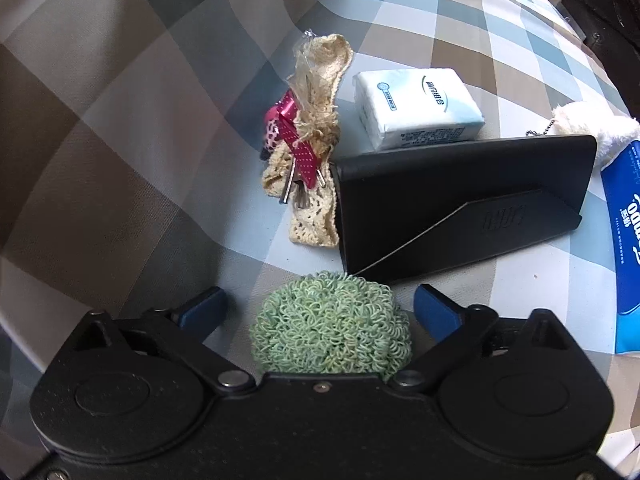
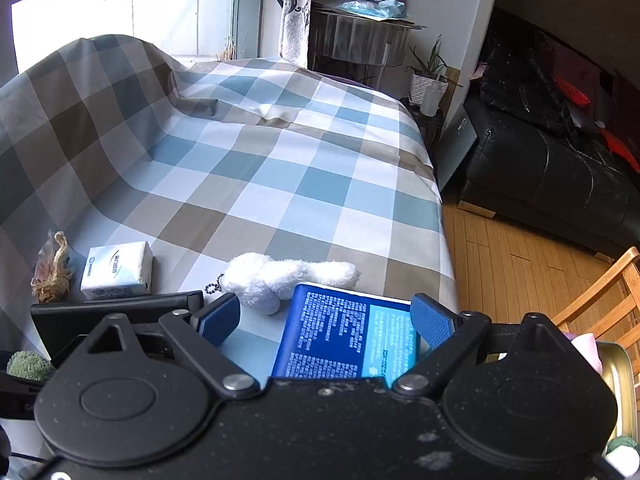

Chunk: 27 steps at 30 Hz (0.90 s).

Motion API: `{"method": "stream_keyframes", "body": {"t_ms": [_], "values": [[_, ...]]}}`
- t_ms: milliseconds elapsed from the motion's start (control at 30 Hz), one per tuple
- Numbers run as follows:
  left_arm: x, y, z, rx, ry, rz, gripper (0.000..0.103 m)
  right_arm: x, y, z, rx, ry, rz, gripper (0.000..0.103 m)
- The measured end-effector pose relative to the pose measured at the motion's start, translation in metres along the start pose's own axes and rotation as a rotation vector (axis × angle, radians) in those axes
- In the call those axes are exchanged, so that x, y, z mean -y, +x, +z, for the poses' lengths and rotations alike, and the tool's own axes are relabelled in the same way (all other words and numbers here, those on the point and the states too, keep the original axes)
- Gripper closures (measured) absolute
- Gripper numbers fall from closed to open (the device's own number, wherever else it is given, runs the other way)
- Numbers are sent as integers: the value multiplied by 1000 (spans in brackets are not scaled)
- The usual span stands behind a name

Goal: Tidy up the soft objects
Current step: 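Grasp the white plush keychain with the right tool while left tool holds the ball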

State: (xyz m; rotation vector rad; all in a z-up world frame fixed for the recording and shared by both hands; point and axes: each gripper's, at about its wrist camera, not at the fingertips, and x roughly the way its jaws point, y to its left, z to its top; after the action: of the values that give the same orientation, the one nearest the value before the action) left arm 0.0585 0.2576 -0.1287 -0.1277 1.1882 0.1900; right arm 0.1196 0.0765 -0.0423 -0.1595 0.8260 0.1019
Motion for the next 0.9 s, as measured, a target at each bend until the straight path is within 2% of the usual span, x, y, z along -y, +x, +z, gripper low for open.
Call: {"method": "stream_keyframes", "body": {"t_ms": [200, 500, 633, 700, 767, 800, 900], "values": [[4, -1, -6, 27, 5, 20, 2, -12, 35, 11, -30, -67, 9, 12], [4, -2, -6, 26, 8, 21, 2, -35, 73, 14, -93, -363, 38, 13], [3, -2, -6, 27, 7, 22, 2, -44, 95, 17, -124, -455, 33, 17], [3, -2, -6, 26, 7, 22, 2, -48, 104, 19, -140, -474, 39, 24], [3, -2, -6, 28, 8, 23, 2, -51, 112, 21, -171, -475, 68, 39], [3, -2, -6, 28, 8, 23, 2, -49, 113, 23, -183, -458, 95, 43], [3, -2, -6, 27, 8, 23, 2, -48, 116, 27, -197, -413, 105, 51]]}}
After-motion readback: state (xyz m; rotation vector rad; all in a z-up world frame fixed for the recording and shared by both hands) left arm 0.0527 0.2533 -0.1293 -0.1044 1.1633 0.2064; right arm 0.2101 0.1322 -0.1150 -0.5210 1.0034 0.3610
